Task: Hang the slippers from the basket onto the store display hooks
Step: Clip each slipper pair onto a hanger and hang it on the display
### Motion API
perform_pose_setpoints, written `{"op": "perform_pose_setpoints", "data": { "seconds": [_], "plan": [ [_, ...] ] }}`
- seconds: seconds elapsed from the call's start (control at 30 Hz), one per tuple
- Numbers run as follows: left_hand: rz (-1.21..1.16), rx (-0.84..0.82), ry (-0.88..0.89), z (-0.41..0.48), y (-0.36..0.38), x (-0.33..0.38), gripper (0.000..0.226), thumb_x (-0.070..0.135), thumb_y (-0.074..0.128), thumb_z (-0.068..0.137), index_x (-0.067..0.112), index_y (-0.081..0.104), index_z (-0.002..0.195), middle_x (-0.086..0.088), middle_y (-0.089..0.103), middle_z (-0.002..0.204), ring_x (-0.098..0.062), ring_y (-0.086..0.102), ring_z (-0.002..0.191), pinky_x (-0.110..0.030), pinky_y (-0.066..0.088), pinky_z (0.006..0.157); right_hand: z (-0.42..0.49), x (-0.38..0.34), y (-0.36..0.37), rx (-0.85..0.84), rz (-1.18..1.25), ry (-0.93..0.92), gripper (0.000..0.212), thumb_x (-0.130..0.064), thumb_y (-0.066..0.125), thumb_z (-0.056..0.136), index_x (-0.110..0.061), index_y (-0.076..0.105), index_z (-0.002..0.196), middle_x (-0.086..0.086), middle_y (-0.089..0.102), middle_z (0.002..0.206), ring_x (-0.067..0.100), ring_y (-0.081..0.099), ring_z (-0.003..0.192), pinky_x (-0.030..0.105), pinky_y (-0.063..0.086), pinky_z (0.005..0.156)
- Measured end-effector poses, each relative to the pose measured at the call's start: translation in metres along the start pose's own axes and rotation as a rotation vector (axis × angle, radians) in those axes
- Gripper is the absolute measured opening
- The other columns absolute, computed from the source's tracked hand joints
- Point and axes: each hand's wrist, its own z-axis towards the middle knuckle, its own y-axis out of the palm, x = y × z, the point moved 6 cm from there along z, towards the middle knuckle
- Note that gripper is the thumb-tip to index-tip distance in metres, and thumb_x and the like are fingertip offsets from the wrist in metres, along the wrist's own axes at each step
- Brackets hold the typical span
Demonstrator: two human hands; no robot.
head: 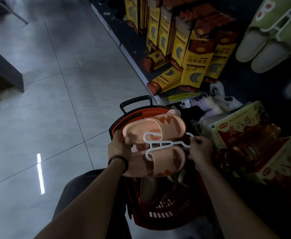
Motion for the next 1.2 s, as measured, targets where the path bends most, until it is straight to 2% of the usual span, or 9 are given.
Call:
{"op": "perform_pose_setpoints", "data": {
  "seconds": [0.23,0.4,0.47,0.63,0.73,0.8,0.9,1.03,1.2],
  "plan": [
    [-0.145,-0.068,-0.181,0.0,-0.005,-0.005,0.03,0.019,0.047,0.107,-0.001,0.051,0.129,-0.013,0.056,0.111,-0.033,0.056,0.102,-0.027,0.045,0.062,-0.031,-0.052,-0.037,0.011,-0.078,-0.248,0.02,-0.015,0.065,0.1,-0.016,0.069,0.08,-0.005,0.067,0.071,0.019,0.067,0.069,0.041,0.057,0.071],
    [-0.055,-0.386,-0.244,0.004,0.027,-0.023,0.046,0.036,0.059,0.094,0.006,0.067,0.128,-0.016,0.071,0.125,-0.036,0.066,0.116,-0.041,0.055,0.097,-0.058,-0.089,-0.059,0.029,-0.073,-0.439,0.012,-0.014,0.066,0.102,-0.018,0.072,0.092,-0.003,0.068,0.08,-0.003,0.067,0.061,0.012,0.045,0.052],
    [0.113,-0.499,-0.213,-0.003,0.038,-0.031,0.04,0.041,0.06,0.096,0.014,0.07,0.124,-0.008,0.071,0.125,-0.031,0.065,0.118,-0.035,0.052,0.094,-0.069,-0.106,-0.068,0.028,-0.124,-0.53,0.014,-0.015,0.067,0.101,-0.023,0.07,0.089,-0.01,0.066,0.078,0.001,0.063,0.066,0.022,0.043,0.057],
    [-0.101,-0.544,-0.225,-0.04,0.035,-0.002,0.012,0.022,0.058,0.097,0.013,0.066,0.1,-0.015,0.071,0.124,-0.032,0.067,0.11,-0.029,0.052,0.086,-0.095,-0.134,-0.083,-0.055,-0.255,-0.635,0.01,-0.016,0.072,0.097,-0.025,0.074,0.092,-0.013,0.066,0.08,0.012,0.064,0.079,0.027,0.048,0.066],
    [-0.385,-0.703,-0.283,-0.091,0.038,0.028,0.029,0.031,0.064,0.096,0.016,0.067,0.12,-0.011,0.069,0.117,-0.029,0.067,0.1,-0.026,0.048,0.072,-0.115,-0.152,-0.094,-0.105,-0.289,-0.703,0.006,-0.019,0.071,0.098,-0.021,0.077,0.099,-0.011,0.07,0.084,0.008,0.065,0.078,0.027,0.052,0.067],
    [-0.604,-0.718,-0.303,-0.133,0.022,0.054,0.015,0.014,0.06,0.099,0.005,0.068,0.109,-0.021,0.06,0.1,-0.027,0.06,0.076,-0.028,0.044,0.06,-0.125,-0.162,-0.101,-0.123,-0.285,-0.721,0.007,-0.019,0.07,0.099,-0.019,0.077,0.1,-0.009,0.072,0.084,0.012,0.068,0.078,0.036,0.058,0.07],
    [-0.712,-0.723,-0.357,-0.162,0.015,0.073,0.009,0.009,0.058,0.1,0.006,0.066,0.102,-0.016,0.064,0.093,-0.024,0.063,0.071,-0.03,0.052,0.058,-0.14,-0.181,-0.114,-0.157,-0.283,-0.732,0.008,-0.022,0.068,0.101,-0.019,0.076,0.103,-0.008,0.072,0.085,0.015,0.072,0.074,0.044,0.062,0.071],
    [-0.885,-0.693,-0.328,-0.183,-0.008,0.11,0.021,0.005,0.061,0.089,0.002,0.075,0.105,-0.018,0.068,0.105,-0.03,0.066,0.091,-0.041,0.059,0.079,-0.16,-0.215,-0.144,-0.195,-0.255,-0.739,0.011,-0.024,0.066,0.104,-0.02,0.074,0.11,-0.006,0.074,0.093,0.009,0.073,0.062,0.026,0.055,0.055],
    [-1.023,-0.729,-0.343,-0.214,-0.036,0.165,0.02,0.004,0.059,0.094,0.001,0.072,0.109,-0.021,0.068,0.109,-0.033,0.063,0.102,-0.047,0.054,0.099,-0.179,-0.259,-0.193,-0.199,-0.212,-0.743,0.01,-0.02,0.069,0.102,-0.013,0.075,0.105,-0.006,0.073,0.078,0.011,0.074,0.063,0.033,0.062,0.061]
  ]
}}
